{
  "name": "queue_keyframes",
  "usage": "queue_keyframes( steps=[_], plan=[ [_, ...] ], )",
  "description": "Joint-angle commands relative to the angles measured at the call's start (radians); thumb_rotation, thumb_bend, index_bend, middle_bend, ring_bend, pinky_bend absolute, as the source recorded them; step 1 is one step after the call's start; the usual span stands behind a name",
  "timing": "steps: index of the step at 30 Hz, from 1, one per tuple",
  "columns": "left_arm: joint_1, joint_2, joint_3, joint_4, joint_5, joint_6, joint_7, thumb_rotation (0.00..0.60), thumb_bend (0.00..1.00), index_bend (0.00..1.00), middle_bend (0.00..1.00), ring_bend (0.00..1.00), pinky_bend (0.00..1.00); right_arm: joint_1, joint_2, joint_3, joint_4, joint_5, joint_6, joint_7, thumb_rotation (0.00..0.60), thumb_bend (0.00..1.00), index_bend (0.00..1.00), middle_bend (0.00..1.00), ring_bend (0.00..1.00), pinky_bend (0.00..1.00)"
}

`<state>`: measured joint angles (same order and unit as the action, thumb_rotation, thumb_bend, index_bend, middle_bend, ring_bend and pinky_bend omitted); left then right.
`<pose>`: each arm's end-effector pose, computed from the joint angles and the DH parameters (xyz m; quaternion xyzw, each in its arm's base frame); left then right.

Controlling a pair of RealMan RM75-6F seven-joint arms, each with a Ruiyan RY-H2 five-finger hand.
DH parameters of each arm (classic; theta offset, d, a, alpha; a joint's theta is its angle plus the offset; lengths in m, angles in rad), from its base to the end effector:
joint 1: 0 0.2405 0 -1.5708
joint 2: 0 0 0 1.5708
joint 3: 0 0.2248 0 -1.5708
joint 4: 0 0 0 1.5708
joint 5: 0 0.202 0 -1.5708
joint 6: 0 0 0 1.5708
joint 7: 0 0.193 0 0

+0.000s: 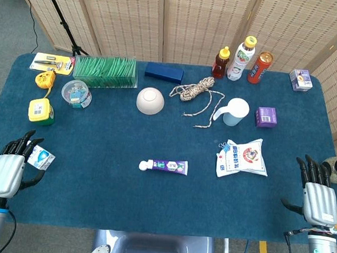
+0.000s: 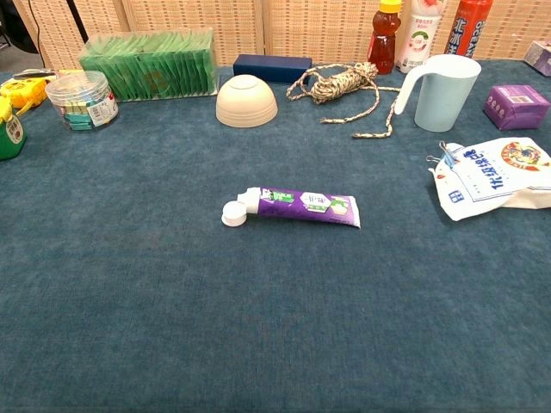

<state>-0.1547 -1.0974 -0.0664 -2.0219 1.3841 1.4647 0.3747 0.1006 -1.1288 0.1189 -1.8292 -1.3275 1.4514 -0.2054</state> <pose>-0.2007 0.2362 0.1330 -0.5987 -0.4042 -0.3850 0.5744 -0.2568 -0.2389 0.1453 0.5498 -0.4268 0.3763 0.6115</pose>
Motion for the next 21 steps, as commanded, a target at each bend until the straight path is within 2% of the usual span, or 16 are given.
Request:
queue_keyframes(
  steps=[1, 21],
  plan=[
    [-0.001, 0.0, 0.0, 0.0, -0.001, -0.001, 0.0, 0.6, 0.25, 0.19, 0.08, 0.16, 0.17, 0.0, 0.0, 0.0, 0.0, 0.0, 0.0, -0.001, 0.6, 0.0, 0.0, 0.0, 0.0, 0.0],
    [-0.009, 0.006, -0.014, -0.002, -0.007, -0.004, 0.0, 0.6, 0.25, 0.2, 0.08, 0.17, 0.17, -0.008, 0.005, -0.004, 0.0, -0.005, 0.01, 0.008, 0.6, 0.0, 0.0, 0.0, 0.0, 0.0]
  ],
)
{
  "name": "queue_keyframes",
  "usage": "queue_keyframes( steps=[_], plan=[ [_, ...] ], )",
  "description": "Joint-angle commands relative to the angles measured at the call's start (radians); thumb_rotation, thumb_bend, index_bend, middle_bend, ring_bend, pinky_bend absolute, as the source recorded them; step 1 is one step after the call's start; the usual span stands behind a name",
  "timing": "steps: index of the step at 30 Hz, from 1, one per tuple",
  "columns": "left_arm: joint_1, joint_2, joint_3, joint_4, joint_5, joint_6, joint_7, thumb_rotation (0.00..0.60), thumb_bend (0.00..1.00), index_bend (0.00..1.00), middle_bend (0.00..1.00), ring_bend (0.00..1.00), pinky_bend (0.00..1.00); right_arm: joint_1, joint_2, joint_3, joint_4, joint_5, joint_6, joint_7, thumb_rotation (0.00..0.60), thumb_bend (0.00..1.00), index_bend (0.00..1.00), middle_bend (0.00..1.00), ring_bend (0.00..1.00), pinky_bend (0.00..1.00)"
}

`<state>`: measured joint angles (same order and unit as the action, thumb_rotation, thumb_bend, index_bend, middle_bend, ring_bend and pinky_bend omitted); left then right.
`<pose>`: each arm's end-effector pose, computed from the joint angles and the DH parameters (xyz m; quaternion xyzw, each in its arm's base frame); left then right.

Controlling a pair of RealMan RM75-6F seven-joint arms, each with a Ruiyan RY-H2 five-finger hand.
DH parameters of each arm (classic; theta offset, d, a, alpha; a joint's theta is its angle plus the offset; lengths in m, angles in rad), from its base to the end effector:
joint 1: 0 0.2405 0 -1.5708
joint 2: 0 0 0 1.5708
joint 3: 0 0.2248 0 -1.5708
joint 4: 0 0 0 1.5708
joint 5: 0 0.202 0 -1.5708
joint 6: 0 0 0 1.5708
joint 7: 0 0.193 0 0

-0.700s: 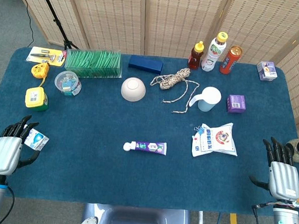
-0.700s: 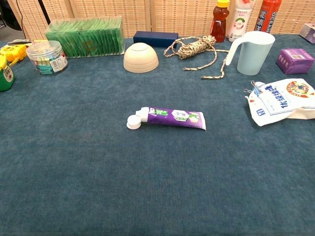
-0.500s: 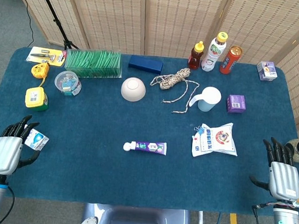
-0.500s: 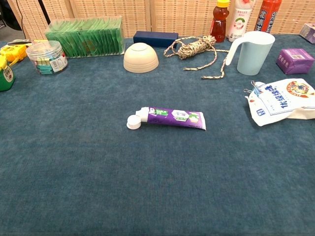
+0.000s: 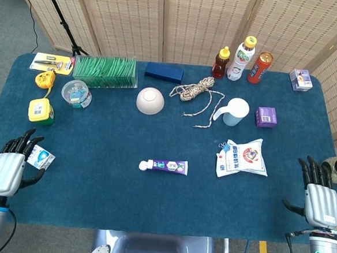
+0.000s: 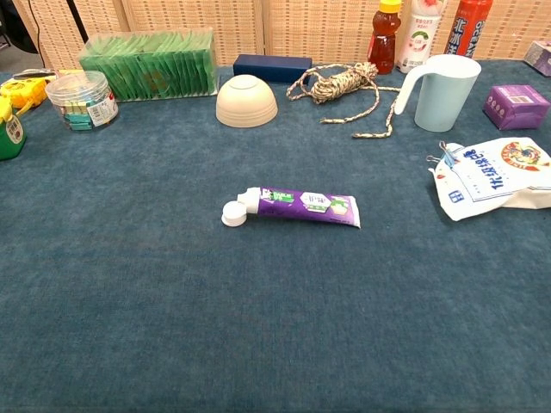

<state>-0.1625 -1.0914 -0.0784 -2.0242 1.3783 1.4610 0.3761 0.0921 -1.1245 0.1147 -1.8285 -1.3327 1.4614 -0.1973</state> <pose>-0.1986 0.2400 0.1357 -0.5987 -0.3996 -0.3878 0.5757 -0.2586 -0.2360 0.1475 0.5469 -0.4268 0.3769 0.6137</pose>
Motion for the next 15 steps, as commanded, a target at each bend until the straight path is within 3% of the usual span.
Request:
queue_keyframes(
  steps=[1, 5, 12, 15],
  plan=[
    [-0.004, 0.001, -0.005, 0.002, -0.001, -0.001, -0.001, 0.6, 0.25, 0.2, 0.08, 0.17, 0.17, 0.0, 0.002, 0.0, -0.002, -0.003, 0.001, -0.001, 0.6, 0.0, 0.0, 0.0, 0.0, 0.0],
    [-0.014, 0.001, -0.01, 0.006, -0.002, -0.012, -0.003, 0.6, 0.25, 0.22, 0.12, 0.19, 0.17, -0.001, 0.004, 0.0, -0.006, -0.004, 0.003, -0.002, 0.6, 0.0, 0.0, 0.0, 0.0, 0.0],
    [-0.042, 0.016, -0.029, 0.012, -0.01, -0.041, 0.007, 0.6, 0.26, 0.45, 0.24, 0.28, 0.17, -0.006, 0.012, -0.001, -0.016, -0.009, 0.012, -0.003, 0.6, 0.0, 0.0, 0.0, 0.0, 0.0],
    [-0.071, 0.023, -0.036, 0.019, -0.01, -0.082, 0.011, 0.6, 0.26, 0.42, 0.25, 0.29, 0.17, -0.009, 0.016, -0.002, -0.022, -0.013, 0.016, -0.004, 0.6, 0.0, 0.0, 0.0, 0.0, 0.0]
  ],
)
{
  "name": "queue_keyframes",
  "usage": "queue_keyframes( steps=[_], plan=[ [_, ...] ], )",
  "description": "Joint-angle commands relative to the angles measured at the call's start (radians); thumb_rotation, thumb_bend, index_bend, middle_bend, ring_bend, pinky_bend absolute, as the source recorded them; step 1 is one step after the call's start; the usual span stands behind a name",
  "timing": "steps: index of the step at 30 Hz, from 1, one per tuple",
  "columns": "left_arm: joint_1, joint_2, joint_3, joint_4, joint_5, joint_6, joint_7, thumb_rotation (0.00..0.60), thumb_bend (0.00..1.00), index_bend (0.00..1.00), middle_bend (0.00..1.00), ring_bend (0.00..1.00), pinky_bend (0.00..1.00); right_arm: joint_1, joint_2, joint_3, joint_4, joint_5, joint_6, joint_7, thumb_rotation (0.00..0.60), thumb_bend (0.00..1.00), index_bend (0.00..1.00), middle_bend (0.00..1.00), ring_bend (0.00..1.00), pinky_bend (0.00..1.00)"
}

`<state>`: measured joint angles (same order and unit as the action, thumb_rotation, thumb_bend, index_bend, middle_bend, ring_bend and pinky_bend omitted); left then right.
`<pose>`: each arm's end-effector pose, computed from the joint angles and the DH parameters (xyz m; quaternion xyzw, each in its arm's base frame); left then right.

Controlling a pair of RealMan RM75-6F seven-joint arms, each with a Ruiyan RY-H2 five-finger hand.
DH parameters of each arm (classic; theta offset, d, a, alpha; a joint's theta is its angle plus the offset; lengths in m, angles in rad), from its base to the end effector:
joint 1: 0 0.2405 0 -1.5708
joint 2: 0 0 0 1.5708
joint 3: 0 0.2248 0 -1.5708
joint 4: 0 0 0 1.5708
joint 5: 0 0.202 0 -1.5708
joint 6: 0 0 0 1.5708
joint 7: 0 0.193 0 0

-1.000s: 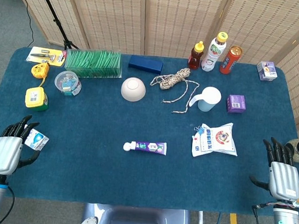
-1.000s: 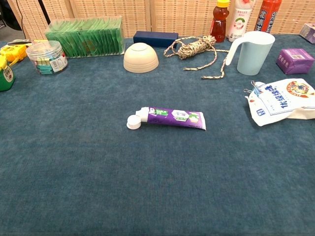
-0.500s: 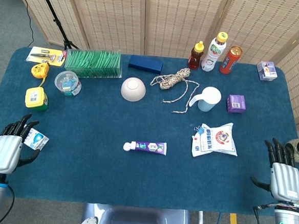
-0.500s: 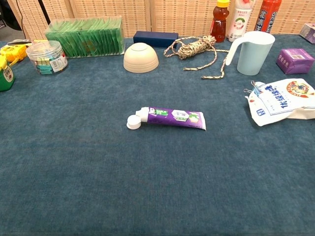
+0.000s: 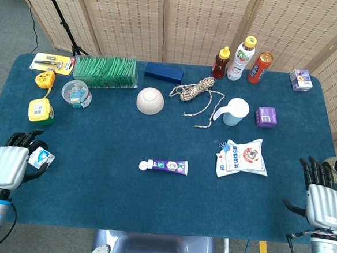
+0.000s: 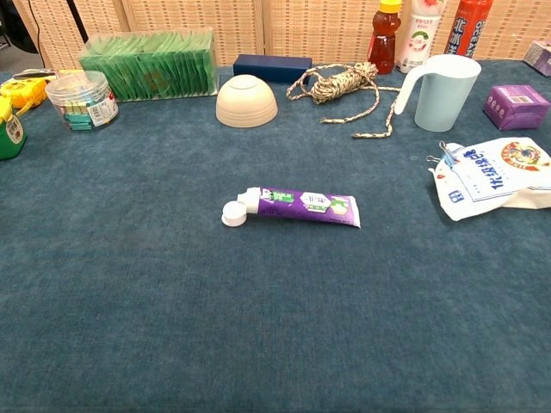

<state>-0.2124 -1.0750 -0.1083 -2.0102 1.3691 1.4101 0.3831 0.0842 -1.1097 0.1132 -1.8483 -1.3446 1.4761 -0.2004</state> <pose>-0.1891 0.2557 0.1360 -0.6205 -0.3778 -0.3894 0.5663 -0.2551 -0.2336 0.1521 0.5459 -0.4226 0.3806 0.6152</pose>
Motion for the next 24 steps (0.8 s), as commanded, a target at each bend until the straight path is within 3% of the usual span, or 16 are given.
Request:
queue_keyframes(
  steps=[1, 8, 24],
  plan=[
    [-0.028, 0.009, -0.006, 0.006, -0.004, -0.042, 0.005, 0.6, 0.26, 0.41, 0.25, 0.28, 0.17, -0.001, 0.002, -0.001, -0.003, -0.002, 0.001, -0.001, 0.6, 0.0, 0.0, 0.0, 0.0, 0.0],
    [-0.118, 0.024, -0.028, 0.003, -0.064, -0.18, 0.014, 0.6, 0.26, 0.33, 0.23, 0.27, 0.17, -0.004, 0.01, -0.004, -0.019, -0.007, 0.005, -0.014, 0.6, 0.0, 0.0, 0.0, 0.0, 0.0],
    [-0.303, -0.119, -0.071, 0.066, -0.172, -0.353, 0.07, 0.6, 0.26, 0.36, 0.22, 0.27, 0.17, -0.008, 0.018, -0.01, -0.03, -0.002, 0.002, -0.025, 0.6, 0.0, 0.0, 0.0, 0.0, 0.0]
  ],
)
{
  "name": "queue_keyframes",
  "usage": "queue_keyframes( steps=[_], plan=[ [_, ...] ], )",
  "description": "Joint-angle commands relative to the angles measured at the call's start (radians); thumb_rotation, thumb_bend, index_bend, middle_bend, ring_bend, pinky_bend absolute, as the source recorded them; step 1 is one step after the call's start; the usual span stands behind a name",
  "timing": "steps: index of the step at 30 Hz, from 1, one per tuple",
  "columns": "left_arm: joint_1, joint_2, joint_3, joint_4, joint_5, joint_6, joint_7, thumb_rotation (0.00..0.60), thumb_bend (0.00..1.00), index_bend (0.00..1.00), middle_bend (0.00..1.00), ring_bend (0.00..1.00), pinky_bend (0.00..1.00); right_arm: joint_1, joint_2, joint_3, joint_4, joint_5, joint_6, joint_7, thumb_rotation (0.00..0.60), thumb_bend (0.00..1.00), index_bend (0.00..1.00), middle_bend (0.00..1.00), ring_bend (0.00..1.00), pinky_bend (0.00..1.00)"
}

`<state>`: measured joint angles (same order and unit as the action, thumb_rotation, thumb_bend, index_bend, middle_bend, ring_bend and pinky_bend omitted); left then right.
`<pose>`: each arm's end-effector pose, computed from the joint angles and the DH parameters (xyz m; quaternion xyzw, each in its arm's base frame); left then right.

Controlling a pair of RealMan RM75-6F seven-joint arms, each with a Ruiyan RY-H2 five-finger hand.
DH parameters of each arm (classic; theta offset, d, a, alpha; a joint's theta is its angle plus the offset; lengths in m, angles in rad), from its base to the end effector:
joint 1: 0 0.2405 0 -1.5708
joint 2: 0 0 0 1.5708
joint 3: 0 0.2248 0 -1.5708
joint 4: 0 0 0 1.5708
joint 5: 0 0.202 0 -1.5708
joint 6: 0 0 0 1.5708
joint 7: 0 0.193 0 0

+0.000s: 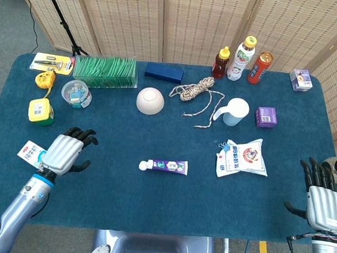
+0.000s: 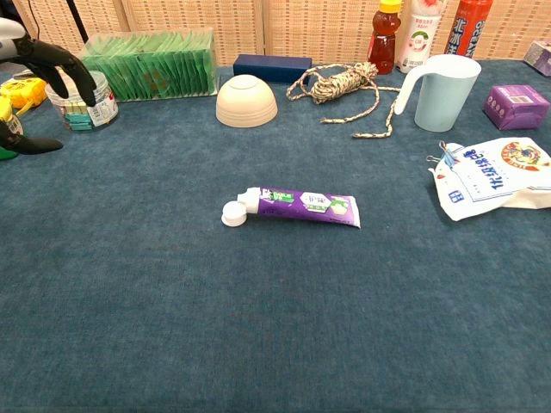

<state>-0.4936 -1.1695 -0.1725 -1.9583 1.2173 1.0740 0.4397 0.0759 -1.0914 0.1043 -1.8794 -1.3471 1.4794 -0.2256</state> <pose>-0.1284 0.3045 0.0643 -0.7268 -0.3728 -0.3700 0.4425 -0.2526 -0.2293 0.1534 0.5501 -0.4223 0.3724 0.6167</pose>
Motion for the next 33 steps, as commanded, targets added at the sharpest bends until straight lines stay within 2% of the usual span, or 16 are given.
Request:
queue_keyframes(
  steps=[1, 8, 18, 33],
  plan=[
    [-0.031, -0.035, -0.009, 0.018, -0.029, -0.024, 0.018, 0.6, 0.26, 0.37, 0.22, 0.27, 0.17, 0.0, -0.002, -0.002, 0.001, 0.0, -0.001, 0.001, 0.6, 0.0, 0.0, 0.0, 0.0, 0.0],
    [-0.124, -0.137, -0.017, 0.062, -0.108, -0.098, 0.075, 0.6, 0.26, 0.37, 0.22, 0.27, 0.17, 0.002, -0.003, -0.001, 0.005, -0.005, -0.004, 0.006, 0.6, 0.0, 0.0, 0.0, 0.0, 0.0],
    [-0.241, -0.292, -0.029, 0.145, -0.245, -0.121, 0.195, 0.583, 0.26, 0.27, 0.19, 0.23, 0.17, -0.009, 0.005, -0.003, 0.005, 0.001, 0.007, 0.011, 0.6, 0.0, 0.0, 0.0, 0.0, 0.0],
    [-0.418, -0.511, -0.066, 0.306, -0.494, -0.116, 0.321, 0.579, 0.26, 0.32, 0.19, 0.23, 0.17, -0.027, 0.015, -0.004, 0.011, 0.007, 0.023, 0.027, 0.6, 0.0, 0.0, 0.0, 0.0, 0.0]
  ],
)
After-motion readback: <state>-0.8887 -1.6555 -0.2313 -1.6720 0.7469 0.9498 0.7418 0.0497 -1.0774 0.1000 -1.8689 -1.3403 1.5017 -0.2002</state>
